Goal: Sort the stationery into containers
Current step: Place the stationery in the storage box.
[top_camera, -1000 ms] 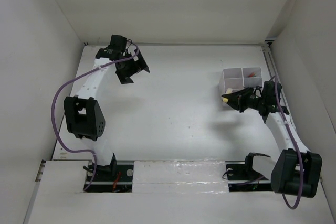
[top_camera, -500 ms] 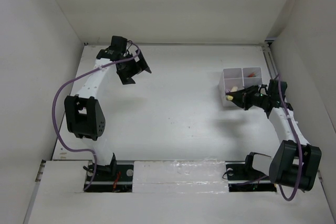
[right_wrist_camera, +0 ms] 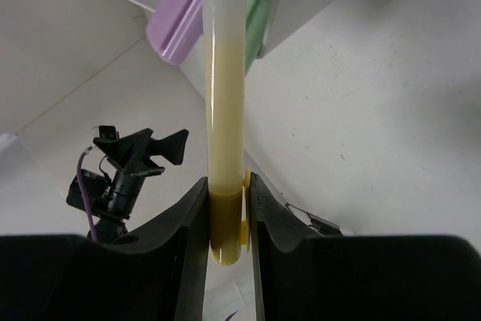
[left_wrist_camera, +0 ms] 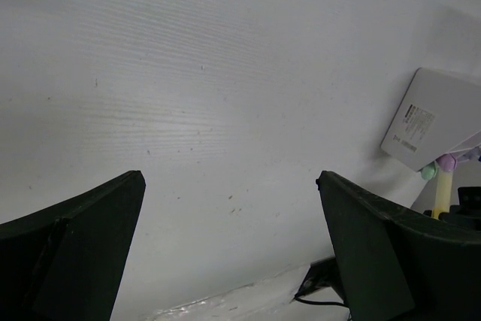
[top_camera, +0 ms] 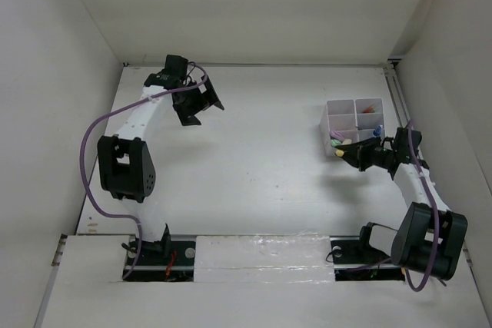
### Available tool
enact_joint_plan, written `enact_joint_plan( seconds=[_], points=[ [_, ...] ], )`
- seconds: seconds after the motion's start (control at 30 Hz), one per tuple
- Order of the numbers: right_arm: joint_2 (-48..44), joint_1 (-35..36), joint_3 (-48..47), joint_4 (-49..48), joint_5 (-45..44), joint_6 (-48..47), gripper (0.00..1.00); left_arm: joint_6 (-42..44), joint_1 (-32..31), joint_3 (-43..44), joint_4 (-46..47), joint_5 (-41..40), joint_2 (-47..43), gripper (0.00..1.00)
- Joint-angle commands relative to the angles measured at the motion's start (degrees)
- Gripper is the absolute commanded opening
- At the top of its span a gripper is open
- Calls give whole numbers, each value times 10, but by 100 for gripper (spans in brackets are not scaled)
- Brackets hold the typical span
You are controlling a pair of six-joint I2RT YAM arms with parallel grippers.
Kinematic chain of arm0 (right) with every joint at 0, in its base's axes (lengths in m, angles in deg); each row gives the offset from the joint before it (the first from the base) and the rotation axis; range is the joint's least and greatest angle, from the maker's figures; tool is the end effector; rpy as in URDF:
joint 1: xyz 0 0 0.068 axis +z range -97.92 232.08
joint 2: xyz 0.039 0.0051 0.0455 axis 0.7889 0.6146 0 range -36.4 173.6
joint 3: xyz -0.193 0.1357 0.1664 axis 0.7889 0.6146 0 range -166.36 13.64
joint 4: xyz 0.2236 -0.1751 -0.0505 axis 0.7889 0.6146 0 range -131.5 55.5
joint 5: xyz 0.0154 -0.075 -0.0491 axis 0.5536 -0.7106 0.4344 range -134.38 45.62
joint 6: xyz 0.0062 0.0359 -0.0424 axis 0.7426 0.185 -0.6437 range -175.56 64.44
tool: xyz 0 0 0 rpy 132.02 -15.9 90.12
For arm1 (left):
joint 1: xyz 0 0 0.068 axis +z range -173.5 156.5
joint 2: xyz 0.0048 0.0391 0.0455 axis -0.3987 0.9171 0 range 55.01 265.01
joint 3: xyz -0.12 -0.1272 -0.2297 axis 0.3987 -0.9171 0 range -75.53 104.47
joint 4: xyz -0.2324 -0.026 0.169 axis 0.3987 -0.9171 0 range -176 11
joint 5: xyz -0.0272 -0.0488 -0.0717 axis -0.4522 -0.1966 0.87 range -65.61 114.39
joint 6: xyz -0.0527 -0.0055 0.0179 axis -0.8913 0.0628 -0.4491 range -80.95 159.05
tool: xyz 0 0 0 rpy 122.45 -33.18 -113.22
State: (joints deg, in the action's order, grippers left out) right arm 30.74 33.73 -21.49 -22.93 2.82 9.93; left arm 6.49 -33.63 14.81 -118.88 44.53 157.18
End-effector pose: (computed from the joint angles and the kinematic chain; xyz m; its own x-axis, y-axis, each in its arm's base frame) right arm 0.2353 -0.0484 0.2003 -0.5119 0.8211 0.2523 0.5724 0.1071 0.8129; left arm 0.4186 -0.0882 0.3037 -0.8531 -0.3609 -0.3768 -0.0996 0.8216 -0.5613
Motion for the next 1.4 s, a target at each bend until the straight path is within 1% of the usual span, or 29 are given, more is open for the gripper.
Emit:
enact_joint_plan(
  seconds=[0.0,0.2,0.4,0.63,0.7,0.73,0.8,0.9,0.93,1.13,1.27,1.3,1.33,1.37],
  points=[
    [-8,-3,14,-35,1,-8,0,12,-2,-9,8,18,-3,100],
    [19,-3,19,-67,1,-8,0,12,-2,-20,13,30,2,100],
    [52,-8,-9,-67,1,-20,0,12,-2,-20,13,30,2,100],
    [64,-14,-26,-67,-10,-26,0,12,-2,-20,13,30,-3,100],
    [64,-14,-32,-62,-10,-26,2,12,-2,-20,13,30,-3,100],
    [64,-19,-37,-62,-10,-26,6,12,-2,-20,13,30,-3,100],
    [64,-20,-37,-62,-10,-26,7,12,-2,-20,13,30,-3,100],
    [70,-20,-37,-62,-10,-31,11,12,-2,-20,13,30,-3,100],
    [70,-20,-37,-62,-10,-31,14,12,-2,-20,13,30,-3,100],
    [82,-20,-42,-62,-10,-31,17,12,-2,-20,13,35,-3,100],
    [87,-20,-48,-68,-4,-31,27,12,-2,-20,13,35,-3,100],
    [87,-20,-53,-68,-4,-31,33,12,-2,-20,13,35,-3,100],
    [87,-20,-53,-68,-4,-31,37,12,-2,-20,13,35,-3,100],
    [87,-20,-53,-74,-4,-31,37,12,-2,-20,18,35,-3,100]
  ],
)
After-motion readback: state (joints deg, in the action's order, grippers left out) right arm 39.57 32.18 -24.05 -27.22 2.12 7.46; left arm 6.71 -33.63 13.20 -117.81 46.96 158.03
